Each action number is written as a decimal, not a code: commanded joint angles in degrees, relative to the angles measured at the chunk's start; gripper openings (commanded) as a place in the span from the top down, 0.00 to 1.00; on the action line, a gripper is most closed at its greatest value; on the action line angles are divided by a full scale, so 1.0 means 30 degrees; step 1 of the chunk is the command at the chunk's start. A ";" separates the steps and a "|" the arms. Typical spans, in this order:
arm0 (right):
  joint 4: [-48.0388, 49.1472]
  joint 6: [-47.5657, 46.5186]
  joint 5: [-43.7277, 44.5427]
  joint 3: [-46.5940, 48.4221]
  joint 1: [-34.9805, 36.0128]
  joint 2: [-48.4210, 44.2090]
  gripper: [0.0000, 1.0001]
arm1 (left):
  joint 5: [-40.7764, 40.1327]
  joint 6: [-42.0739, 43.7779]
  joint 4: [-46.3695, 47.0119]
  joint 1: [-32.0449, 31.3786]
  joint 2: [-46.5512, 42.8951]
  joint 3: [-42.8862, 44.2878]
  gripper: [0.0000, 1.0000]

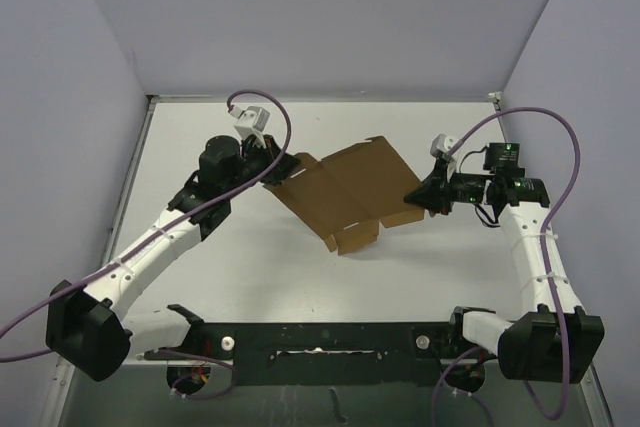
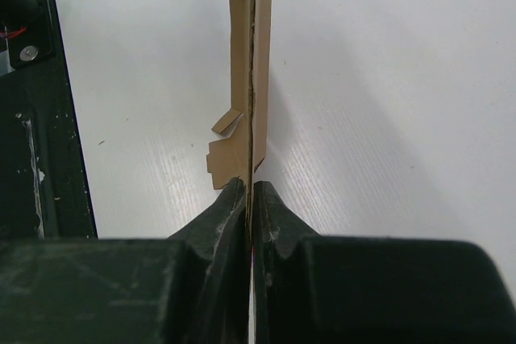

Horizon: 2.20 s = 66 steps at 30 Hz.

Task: Fold the paper box

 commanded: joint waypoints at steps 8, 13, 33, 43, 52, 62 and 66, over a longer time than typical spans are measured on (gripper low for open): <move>0.0282 -0.0208 -0.0794 0.0423 0.0279 -0.0128 1.00 | -0.0263 0.1209 0.1630 -0.1414 0.0762 0.1251 1.00; 0.0321 -0.0204 -0.0739 0.0388 0.0340 -0.0097 1.00 | -0.0544 0.1383 0.1744 -0.2277 0.1035 0.1426 1.00; 0.1468 0.1174 0.0234 0.0175 0.0319 0.0006 1.00 | -0.1841 0.1729 0.2333 -0.3290 0.0504 0.0234 1.00; 0.4116 0.5300 0.0383 -0.0607 -0.0459 0.0651 1.00 | -0.2293 -0.2144 0.2258 -0.4999 -0.4401 -0.4051 0.87; 0.5981 0.8213 -0.0647 -0.1212 -0.0891 0.2006 1.00 | -0.6960 0.1447 0.3662 -1.0578 0.0703 -0.2689 0.62; 0.6351 0.9044 -0.1040 -0.1252 -0.1122 0.2395 1.00 | -0.6504 0.4653 0.6077 -1.0417 0.4782 -0.1515 0.40; 0.6415 0.9142 -0.1287 -0.1252 -0.1128 0.2478 1.00 | -0.5672 0.4738 0.7221 -1.0003 0.5957 -0.1357 0.39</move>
